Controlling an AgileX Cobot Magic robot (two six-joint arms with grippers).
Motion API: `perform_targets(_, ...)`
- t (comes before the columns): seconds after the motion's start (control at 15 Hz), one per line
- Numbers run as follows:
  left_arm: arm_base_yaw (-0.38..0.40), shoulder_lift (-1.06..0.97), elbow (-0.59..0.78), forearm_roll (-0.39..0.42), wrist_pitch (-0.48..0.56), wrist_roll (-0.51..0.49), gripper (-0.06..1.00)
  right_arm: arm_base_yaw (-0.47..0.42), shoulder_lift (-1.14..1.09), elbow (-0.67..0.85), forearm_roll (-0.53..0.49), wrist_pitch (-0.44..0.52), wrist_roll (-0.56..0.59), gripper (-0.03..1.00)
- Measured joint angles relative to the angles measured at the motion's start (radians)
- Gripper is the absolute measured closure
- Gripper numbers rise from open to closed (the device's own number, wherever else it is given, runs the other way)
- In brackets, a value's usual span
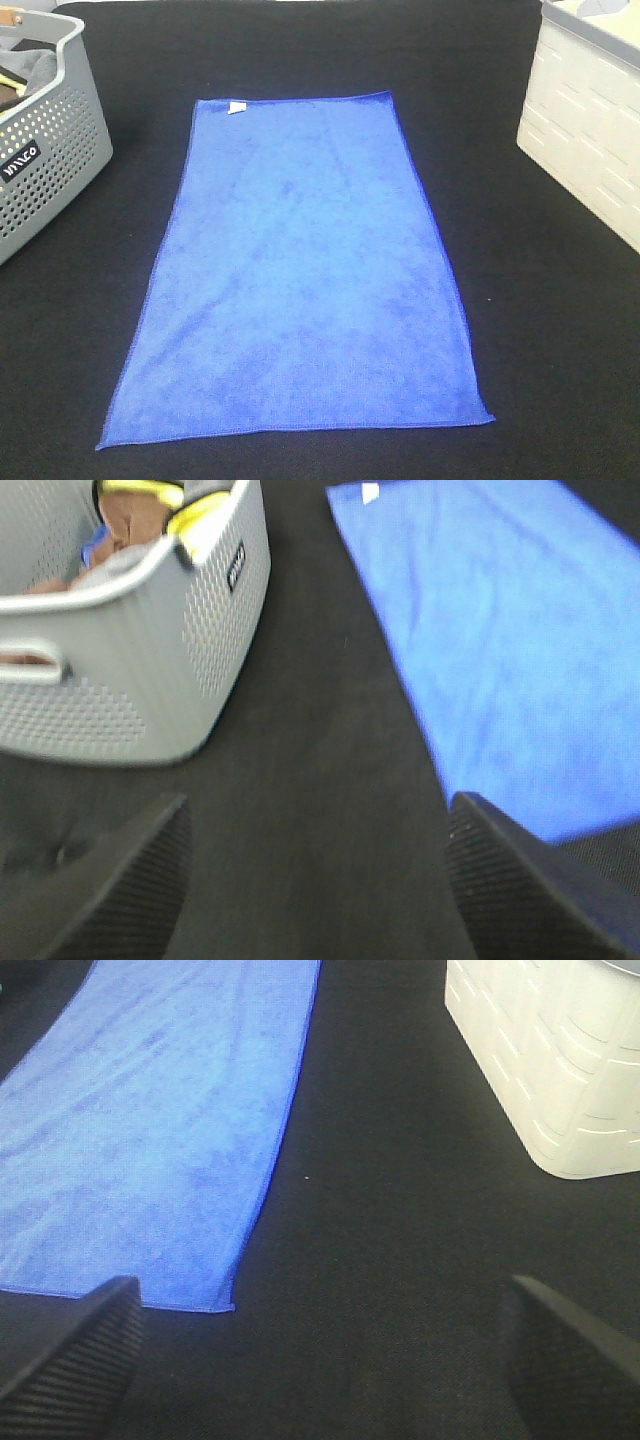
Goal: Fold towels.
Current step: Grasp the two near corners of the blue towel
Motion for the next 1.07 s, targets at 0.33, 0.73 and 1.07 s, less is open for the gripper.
perform_targets(0.33, 0.0, 0.276, -0.01, -0.206, -0.334, -0.046, 0.26, 0.0, 0.176, -0.02, -0.011, -0.204, 0.034, 0.12)
perform_targets(0.73, 0.0, 0.878, -0.01, -0.471, -0.345, 0.08, 0.26, 0.0, 0.69, -0.02, 0.15, -0.295, 0.055, 0.2)
perform_targets(1.07, 0.0, 1.29, -0.01, -0.649, -0.352, 0.31, 0.26, 0.0, 1.095, -0.021, 0.321, -0.336, -0.159, 0.2)
